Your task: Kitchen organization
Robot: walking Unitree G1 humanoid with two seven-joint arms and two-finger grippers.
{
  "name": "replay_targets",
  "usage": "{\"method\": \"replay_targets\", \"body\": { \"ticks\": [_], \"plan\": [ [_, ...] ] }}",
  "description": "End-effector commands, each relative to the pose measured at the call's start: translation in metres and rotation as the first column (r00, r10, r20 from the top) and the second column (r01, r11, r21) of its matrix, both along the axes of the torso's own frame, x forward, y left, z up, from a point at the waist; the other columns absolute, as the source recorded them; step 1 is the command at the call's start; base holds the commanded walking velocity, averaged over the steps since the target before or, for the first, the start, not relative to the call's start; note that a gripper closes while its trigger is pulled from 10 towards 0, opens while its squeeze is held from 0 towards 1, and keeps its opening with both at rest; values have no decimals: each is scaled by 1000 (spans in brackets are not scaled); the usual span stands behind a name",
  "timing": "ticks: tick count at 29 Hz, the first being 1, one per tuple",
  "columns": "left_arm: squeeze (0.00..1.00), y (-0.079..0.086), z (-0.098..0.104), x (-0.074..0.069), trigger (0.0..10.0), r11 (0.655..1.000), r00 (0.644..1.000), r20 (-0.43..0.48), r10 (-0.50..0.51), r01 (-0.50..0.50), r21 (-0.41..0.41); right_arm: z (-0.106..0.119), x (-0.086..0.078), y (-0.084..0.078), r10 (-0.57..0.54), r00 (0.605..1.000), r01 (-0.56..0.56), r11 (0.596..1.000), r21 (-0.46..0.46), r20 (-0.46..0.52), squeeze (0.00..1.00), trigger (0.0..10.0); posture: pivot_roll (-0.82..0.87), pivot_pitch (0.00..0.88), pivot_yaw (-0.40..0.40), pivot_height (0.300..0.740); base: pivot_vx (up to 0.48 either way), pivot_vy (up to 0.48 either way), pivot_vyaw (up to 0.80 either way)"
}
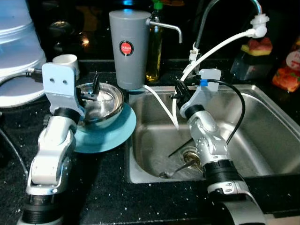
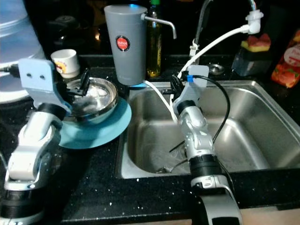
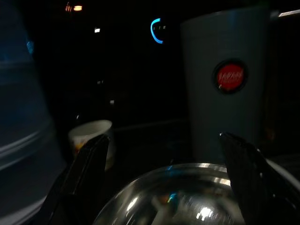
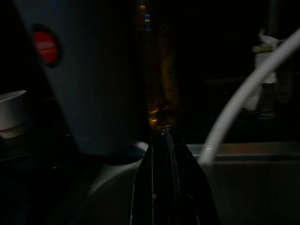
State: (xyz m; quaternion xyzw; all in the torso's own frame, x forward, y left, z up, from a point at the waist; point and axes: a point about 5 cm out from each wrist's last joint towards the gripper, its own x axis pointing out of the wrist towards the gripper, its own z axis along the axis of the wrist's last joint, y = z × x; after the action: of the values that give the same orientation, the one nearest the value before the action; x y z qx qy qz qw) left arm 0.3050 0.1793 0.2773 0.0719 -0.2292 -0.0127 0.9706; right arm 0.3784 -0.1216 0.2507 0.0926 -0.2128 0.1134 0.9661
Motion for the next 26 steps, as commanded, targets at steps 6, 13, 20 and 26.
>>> {"method": "replay_targets", "body": {
  "ticks": [6,13,20,26],
  "plan": [
    [0,1,-4,0,10000,1000,1000,-19,0,0,23,0,0,2,6,1000,-6,1000,14,2,0,10000,12,34,15,740,0,0,0],
    [0,1,-8,2,10000,1000,999,-42,0,1,26,-1,1,0,3,1000,-3,1000,10,-3,0,10000,7,41,14,740,0,0,0],
    [0,7,-10,6,10000,999,997,-75,36,-34,27,0,1,0,5,1000,-5,1000,4,-2,0,10000,8,41,7,740,0,0,0],
    [0,13,-9,19,10000,997,986,-157,52,-43,57,4,4,-1,20,1000,-20,999,-34,-1,0,10000,10,42,4,740,0,0,0]
  ]
}}
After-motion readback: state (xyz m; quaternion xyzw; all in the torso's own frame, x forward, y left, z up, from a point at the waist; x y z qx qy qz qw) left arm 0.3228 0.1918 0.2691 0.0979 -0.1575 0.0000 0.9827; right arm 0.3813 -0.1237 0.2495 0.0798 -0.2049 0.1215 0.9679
